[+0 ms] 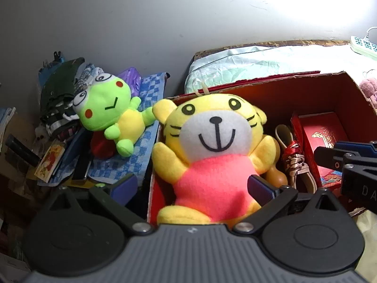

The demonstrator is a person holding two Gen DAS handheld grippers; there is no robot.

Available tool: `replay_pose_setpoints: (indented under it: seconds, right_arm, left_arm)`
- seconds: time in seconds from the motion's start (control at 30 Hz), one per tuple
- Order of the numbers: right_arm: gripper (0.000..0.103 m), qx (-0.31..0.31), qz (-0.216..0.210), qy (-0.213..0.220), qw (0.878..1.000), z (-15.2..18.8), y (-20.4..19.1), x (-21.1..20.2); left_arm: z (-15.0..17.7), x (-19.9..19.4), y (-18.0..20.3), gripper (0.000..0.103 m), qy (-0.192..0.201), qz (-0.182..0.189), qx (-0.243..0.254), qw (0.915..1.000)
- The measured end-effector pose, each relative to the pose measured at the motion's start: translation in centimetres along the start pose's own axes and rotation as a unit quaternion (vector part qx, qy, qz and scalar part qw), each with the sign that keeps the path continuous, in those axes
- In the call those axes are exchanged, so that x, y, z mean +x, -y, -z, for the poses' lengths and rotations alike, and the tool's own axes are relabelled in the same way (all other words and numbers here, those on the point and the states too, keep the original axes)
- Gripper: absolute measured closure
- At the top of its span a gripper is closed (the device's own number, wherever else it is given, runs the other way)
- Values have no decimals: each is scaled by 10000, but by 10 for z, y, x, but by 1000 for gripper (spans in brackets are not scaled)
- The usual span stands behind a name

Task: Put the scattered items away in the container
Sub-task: 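Lower the tiger plush into the red box and open the right gripper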

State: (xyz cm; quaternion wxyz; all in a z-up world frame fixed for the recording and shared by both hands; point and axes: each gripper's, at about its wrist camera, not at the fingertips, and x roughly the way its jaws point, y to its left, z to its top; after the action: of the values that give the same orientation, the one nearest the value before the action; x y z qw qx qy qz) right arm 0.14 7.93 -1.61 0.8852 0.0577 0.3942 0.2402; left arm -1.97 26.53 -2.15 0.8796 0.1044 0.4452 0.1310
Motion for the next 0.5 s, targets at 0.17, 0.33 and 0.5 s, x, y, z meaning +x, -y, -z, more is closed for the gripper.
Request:
replay_pose_setpoints:
  seconds: [0.17,0.33,0.5]
  right_arm:
    - [74,-86,23,42,10000,2,-6,-5]
    - [74,-134,64,139,9998,3,-11,-12]
    - [73,-147,138,208,9996,5,-13,-19]
  left_arm:
    - [3,-3,-1,3,-38,-17,-43,10000]
    - [6,-7,-2,3,-27,-49,-55,10000]
    - [8,-10,-2,2,-7,-70,-72,9999]
